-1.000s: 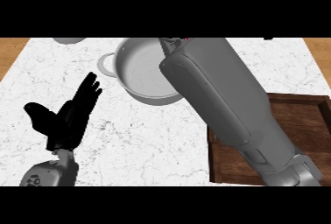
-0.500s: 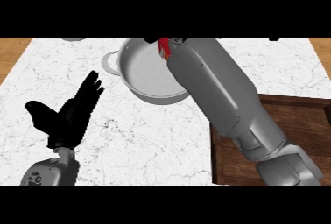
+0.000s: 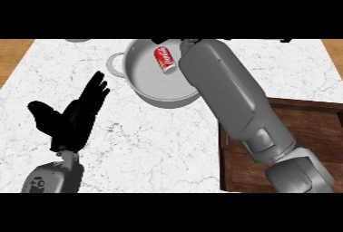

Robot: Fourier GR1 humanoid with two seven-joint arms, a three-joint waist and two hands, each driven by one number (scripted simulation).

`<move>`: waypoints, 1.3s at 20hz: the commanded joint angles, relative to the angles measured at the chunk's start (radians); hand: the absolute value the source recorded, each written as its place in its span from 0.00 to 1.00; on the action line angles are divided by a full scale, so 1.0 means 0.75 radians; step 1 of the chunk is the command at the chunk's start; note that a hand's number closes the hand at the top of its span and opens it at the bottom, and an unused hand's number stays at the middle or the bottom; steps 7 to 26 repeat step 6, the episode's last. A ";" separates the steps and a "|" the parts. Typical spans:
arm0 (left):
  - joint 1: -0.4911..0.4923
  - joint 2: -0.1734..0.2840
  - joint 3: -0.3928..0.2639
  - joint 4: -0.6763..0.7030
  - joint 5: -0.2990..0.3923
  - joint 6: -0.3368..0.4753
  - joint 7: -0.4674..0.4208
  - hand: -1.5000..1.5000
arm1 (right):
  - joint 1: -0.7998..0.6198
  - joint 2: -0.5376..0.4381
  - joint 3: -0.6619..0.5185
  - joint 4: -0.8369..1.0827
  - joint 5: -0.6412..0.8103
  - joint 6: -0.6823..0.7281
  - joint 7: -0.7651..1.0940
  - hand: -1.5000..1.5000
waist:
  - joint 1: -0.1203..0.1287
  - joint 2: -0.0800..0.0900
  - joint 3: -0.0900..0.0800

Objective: Pick the can from the tray and place it in the pot

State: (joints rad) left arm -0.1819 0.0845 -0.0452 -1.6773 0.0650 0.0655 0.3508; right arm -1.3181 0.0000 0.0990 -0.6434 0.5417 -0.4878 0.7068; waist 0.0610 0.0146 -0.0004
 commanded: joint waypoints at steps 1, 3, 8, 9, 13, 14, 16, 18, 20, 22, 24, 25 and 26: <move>-0.007 0.024 0.014 -0.022 -0.005 -0.002 0.025 0.50 | 0.039 0.000 -0.046 -0.014 -0.006 -0.272 -0.172 0.00 | -0.018 -0.001 0.001; 0.028 -0.004 0.005 -0.006 -0.017 0.017 -0.011 0.50 | 0.054 0.000 -0.042 -0.041 0.007 -0.361 -0.188 0.00 | -0.039 -0.010 0.000; 0.084 -0.017 0.020 0.016 -0.014 0.024 -0.062 0.50 | 0.016 -0.035 -0.126 -0.026 -0.001 -0.408 -0.185 0.00 | -0.055 -0.014 0.000; 0.084 -0.017 0.020 0.016 -0.014 0.024 -0.062 0.50 | 0.016 -0.035 -0.126 -0.026 -0.001 -0.408 -0.185 0.00 | -0.055 -0.014 0.000; 0.084 -0.017 0.020 0.016 -0.014 0.024 -0.062 0.50 | 0.016 -0.035 -0.126 -0.026 -0.001 -0.408 -0.185 0.00 | -0.055 -0.014 0.000; 0.084 -0.017 0.020 0.016 -0.014 0.024 -0.062 0.50 | 0.016 -0.035 -0.126 -0.026 -0.001 -0.408 -0.185 0.00 | -0.055 -0.014 0.000; 0.084 -0.017 0.020 0.016 -0.014 0.024 -0.062 0.50 | 0.016 -0.035 -0.126 -0.026 -0.001 -0.408 -0.185 0.00 | -0.055 -0.014 0.000; 0.084 -0.017 0.020 0.016 -0.014 0.024 -0.062 0.50 | 0.016 -0.035 -0.126 -0.026 -0.001 -0.408 -0.185 0.00 | -0.055 -0.014 0.000; 0.084 -0.017 0.020 0.016 -0.014 0.024 -0.062 0.50 | 0.016 -0.035 -0.126 -0.026 -0.001 -0.408 -0.185 0.00 | -0.055 -0.014 0.000; 0.084 -0.017 0.020 0.016 -0.014 0.024 -0.062 0.50 | 0.016 -0.035 -0.126 -0.026 -0.001 -0.408 -0.185 0.00 | -0.055 -0.014 0.000; 0.084 -0.017 0.020 0.016 -0.014 0.024 -0.062 0.50 | 0.016 -0.035 -0.126 -0.026 -0.001 -0.408 -0.185 0.00 | -0.055 -0.014 0.000; 0.084 -0.017 0.020 0.016 -0.014 0.024 -0.062 0.50 | 0.016 -0.035 -0.126 -0.026 -0.001 -0.408 -0.185 0.00 | -0.055 -0.014 0.000; 0.084 -0.017 0.020 0.016 -0.014 0.024 -0.062 0.50 | 0.016 -0.035 -0.126 -0.026 -0.001 -0.408 -0.185 0.00 | -0.055 -0.014 0.000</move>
